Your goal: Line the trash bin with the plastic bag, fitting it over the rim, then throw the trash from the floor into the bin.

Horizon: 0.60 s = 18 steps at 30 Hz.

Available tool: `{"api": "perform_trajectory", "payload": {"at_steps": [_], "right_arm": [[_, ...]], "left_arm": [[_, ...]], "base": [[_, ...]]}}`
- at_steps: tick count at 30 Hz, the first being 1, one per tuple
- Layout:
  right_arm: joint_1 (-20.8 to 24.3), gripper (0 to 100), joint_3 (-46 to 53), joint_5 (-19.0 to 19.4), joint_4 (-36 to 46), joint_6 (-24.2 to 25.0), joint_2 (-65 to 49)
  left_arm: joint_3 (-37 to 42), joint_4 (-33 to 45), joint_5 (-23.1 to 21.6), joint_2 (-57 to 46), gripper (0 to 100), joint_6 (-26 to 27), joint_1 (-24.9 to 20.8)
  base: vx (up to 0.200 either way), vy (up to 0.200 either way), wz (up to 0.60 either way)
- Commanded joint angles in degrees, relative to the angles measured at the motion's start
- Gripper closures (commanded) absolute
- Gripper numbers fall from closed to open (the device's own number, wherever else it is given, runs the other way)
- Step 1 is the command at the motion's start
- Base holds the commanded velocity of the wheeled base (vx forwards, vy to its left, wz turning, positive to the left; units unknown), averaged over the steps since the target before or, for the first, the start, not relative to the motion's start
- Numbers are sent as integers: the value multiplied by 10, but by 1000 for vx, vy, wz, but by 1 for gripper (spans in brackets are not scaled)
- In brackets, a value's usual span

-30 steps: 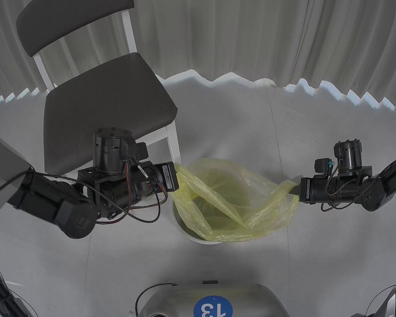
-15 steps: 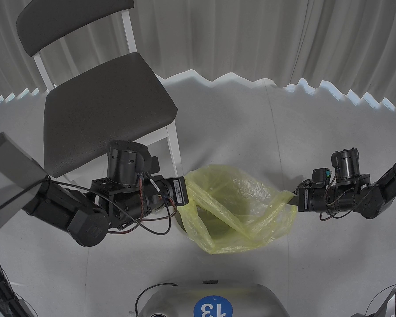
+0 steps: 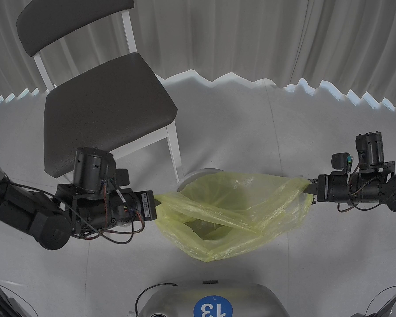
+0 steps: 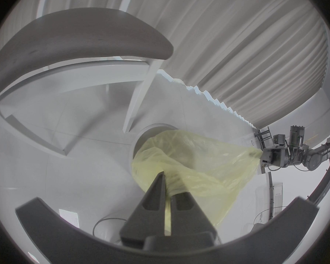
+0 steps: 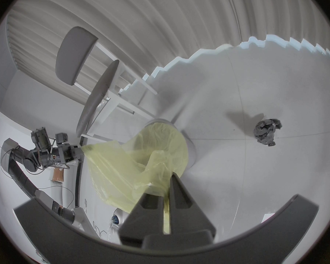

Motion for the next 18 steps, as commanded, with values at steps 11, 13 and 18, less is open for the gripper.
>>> {"api": "perform_trajectory", "payload": {"at_steps": [11,13,18], "right_arm": [[-18,100,11,0,21,-1,-56],[-18,100,16,0,21,-1,-53],[-17,100,43,1,14,-2,-45]], "left_arm": [[52,2,-20,-58,100,1,34],[57,2,-22,-58,100,2,32],[72,1,-25,-53,100,13,28]], "base": [[0,0,0],[0,0,0],[0,0,0]]}}
